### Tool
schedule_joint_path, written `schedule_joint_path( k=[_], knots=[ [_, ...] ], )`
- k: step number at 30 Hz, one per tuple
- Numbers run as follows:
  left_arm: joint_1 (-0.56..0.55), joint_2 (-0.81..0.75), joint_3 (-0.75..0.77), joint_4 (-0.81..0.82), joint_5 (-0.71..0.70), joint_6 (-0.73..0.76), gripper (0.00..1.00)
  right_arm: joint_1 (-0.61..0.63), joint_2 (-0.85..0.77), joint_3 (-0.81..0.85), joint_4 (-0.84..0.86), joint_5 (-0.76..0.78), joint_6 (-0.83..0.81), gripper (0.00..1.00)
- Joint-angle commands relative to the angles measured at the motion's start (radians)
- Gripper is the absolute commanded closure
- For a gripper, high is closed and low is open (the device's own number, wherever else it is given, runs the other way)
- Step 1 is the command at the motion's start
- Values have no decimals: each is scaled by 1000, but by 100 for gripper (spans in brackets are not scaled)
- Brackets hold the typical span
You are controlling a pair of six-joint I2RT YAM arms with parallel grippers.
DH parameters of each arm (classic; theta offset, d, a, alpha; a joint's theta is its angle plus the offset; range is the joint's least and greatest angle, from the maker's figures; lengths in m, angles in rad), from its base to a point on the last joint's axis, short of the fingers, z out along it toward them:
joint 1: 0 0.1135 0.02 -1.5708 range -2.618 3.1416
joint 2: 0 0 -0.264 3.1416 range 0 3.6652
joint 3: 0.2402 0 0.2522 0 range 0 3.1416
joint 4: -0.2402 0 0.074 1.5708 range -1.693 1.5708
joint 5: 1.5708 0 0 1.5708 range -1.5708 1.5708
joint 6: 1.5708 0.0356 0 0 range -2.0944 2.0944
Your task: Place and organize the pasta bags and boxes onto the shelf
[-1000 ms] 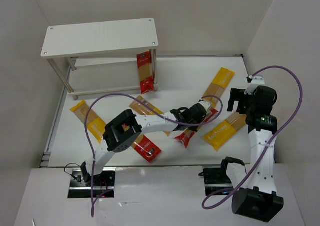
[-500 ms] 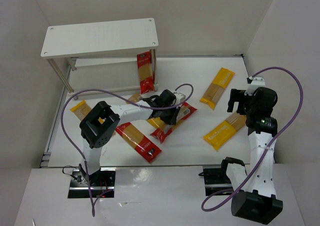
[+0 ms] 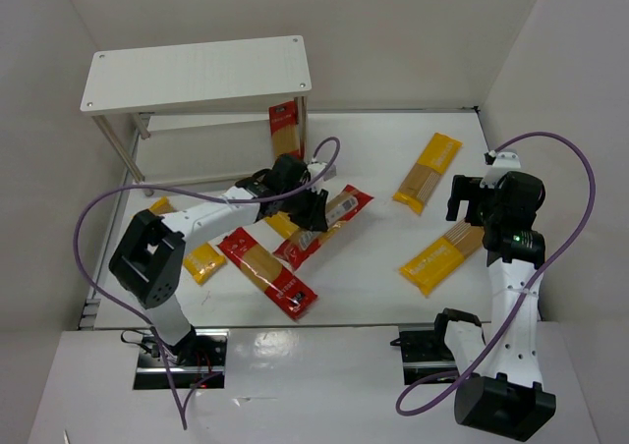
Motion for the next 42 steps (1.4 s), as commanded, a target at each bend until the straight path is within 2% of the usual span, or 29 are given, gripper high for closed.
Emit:
schedule_joint_path(
  k=[1, 12, 20, 22, 25, 28, 33, 36, 42],
  knots=[
    [78, -144, 23, 92, 142, 6, 100, -7, -7, -1, 49, -9, -7, 0],
    [368, -477, -162, 14, 114, 6, 100, -7, -7, -1, 49, -9, -7, 0],
    [530, -620, -214, -4, 104, 6, 100, -7, 2, -1, 49, -9, -7, 0],
    [530, -663, -227, -14, 33, 19, 100, -7, 2, -1, 49, -9, -7, 0],
    [530, -681, -256, -14, -201, 38, 100, -7, 2, -1, 49, -9, -7, 0],
    [519, -652, -259, 2, -310, 38, 100, -7, 2, -1, 49, -9, -7, 0],
    [416, -589, -254, 47, -546, 4, 100, -7, 2, -1, 49, -9, -7, 0],
    [355, -589, -285, 126, -628, 16, 100, -7, 2, -1, 49, -9, -7, 0],
    [286, -549, -294, 193, -669, 87, 100, -7, -9, -1, 49, -9, -7, 0]
  ],
)
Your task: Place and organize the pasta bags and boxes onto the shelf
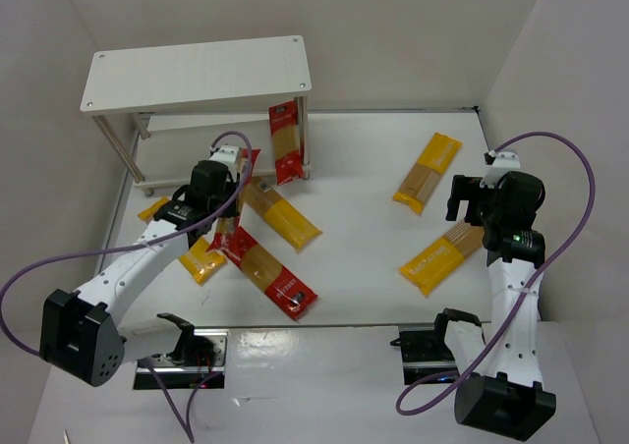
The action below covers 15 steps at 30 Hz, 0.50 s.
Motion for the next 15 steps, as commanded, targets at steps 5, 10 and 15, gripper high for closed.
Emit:
schedule_joint_path(
  k=[5, 10, 15],
  knots=[
    [43, -1, 18, 244, 108, 69, 100, -7, -12, -1, 49, -5, -7, 0],
    [118, 8, -20, 287, 272, 89, 100, -7, -12, -1, 49, -5, -7, 0],
    [240, 45, -39, 365, 537, 89, 100, -7, -12, -1, 49, -14, -7, 0]
  ],
)
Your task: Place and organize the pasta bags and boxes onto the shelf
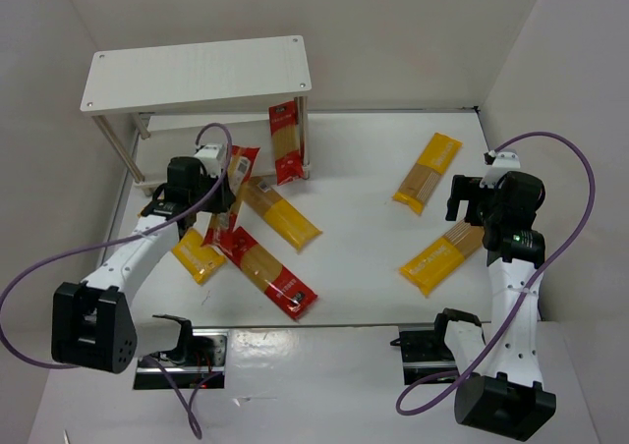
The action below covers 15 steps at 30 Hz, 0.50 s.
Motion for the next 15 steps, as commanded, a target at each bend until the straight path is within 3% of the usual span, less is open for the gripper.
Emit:
schedule_joint_path(
  k=[1, 9, 15],
  knots=[
    [73, 17, 21, 218, 250, 8, 100, -7, -12, 0, 49, -13, -7, 0],
    [307, 237, 67, 323, 636, -129, 100, -47, -12, 0, 49, -22, -7, 0],
    [344, 321, 76, 458, 718, -261, 100, -56, -12, 0, 49, -22, -16, 0]
  ],
)
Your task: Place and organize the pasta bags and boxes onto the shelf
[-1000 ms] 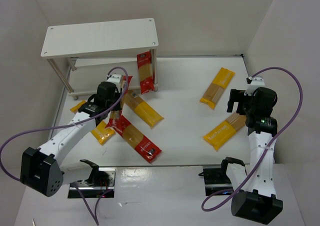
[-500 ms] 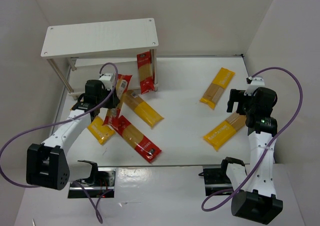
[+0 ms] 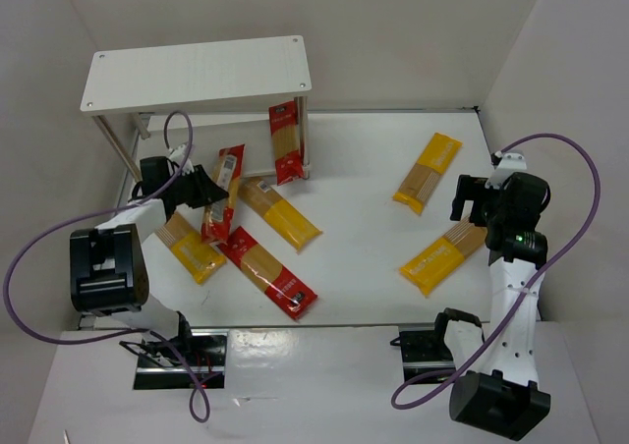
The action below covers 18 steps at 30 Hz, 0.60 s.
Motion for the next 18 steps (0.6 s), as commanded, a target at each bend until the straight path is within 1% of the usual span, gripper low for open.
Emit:
schedule_joint_path(
  k=[1, 6, 8, 14, 18],
  knots=[
    [7, 7, 74, 251, 178, -129, 100, -11, -12, 0, 49, -12, -16, 0],
    [7, 66, 111, 325, 192, -224, 100, -11, -12, 0, 49, -21, -16, 0],
    [7, 84, 126, 325, 192, -261, 100, -20, -12, 0, 49, -21, -16, 0],
    [7, 146, 183, 361, 183, -322, 100, -20, -12, 0, 49, -21, -16, 0],
    [-7, 155, 209, 371, 154, -352, 100, -20, -12, 0, 49, -21, -16, 0]
  ],
)
